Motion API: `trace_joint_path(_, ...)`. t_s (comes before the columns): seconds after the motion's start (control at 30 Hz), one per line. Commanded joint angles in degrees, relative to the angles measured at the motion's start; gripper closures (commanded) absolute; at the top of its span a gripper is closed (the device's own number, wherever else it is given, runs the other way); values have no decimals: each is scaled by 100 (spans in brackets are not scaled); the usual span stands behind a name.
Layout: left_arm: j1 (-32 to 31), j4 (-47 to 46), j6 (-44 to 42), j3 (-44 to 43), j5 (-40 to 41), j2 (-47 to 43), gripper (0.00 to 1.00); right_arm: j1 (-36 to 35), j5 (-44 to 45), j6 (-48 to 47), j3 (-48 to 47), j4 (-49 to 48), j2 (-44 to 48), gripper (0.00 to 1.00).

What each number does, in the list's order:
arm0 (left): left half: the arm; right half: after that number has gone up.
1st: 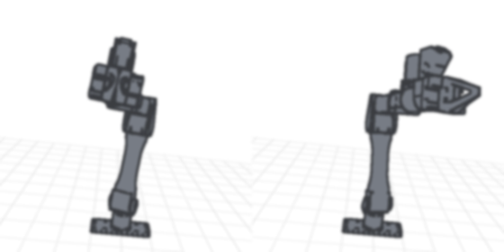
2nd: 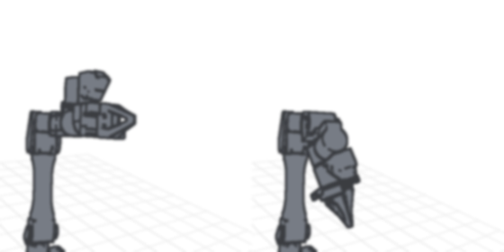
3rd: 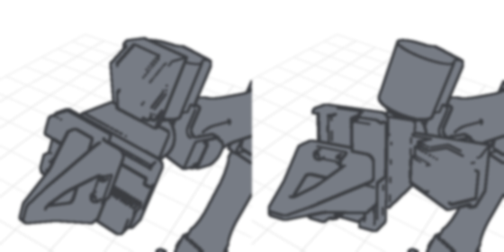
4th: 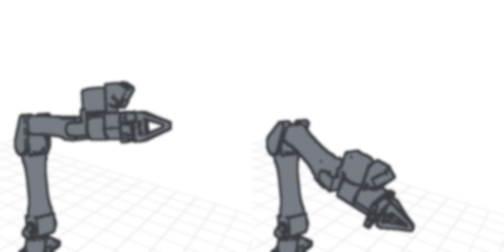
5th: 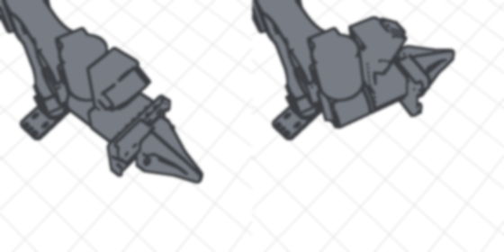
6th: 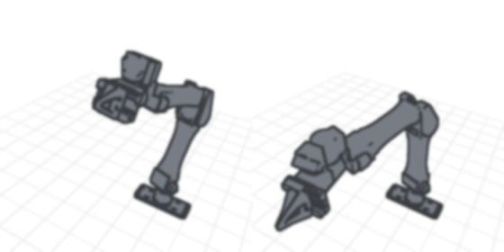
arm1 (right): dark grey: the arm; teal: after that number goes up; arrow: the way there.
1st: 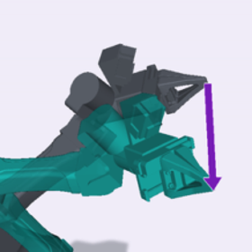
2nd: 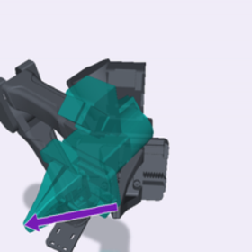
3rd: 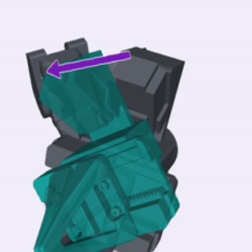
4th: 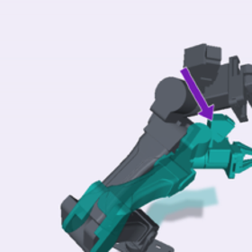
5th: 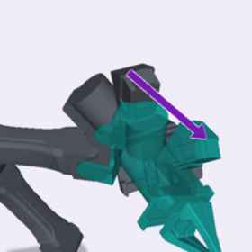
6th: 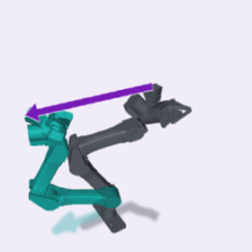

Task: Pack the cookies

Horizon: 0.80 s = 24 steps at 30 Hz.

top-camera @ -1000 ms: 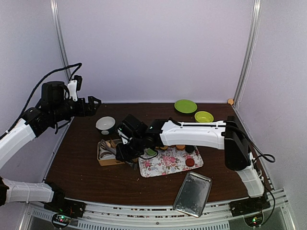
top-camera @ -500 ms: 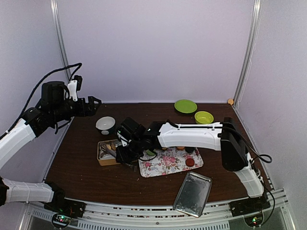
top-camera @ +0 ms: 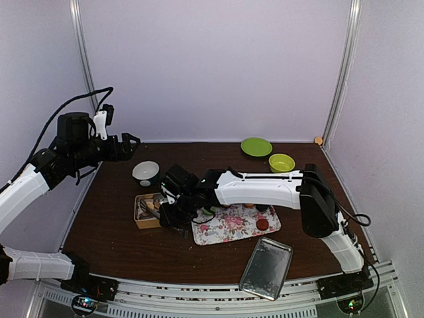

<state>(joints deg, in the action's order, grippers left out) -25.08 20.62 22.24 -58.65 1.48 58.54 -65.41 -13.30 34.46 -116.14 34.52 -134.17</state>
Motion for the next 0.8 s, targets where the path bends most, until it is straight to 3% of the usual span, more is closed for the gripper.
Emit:
trace_joint_path(0.0, 30, -304, 44, -119, -80, -37, 2, -27, 20, -7, -190, 36, -1, 59)
trace_joint_path(0.53, 32, -322, 61, -111, -110, -1, 2, -18, -79, 4, -441, 76, 399, 50)
trace_joint_path(0.77, 31, -322, 66, -109, -119, -1, 2, -14, 68, -48, -298, 214, 1012, 50)
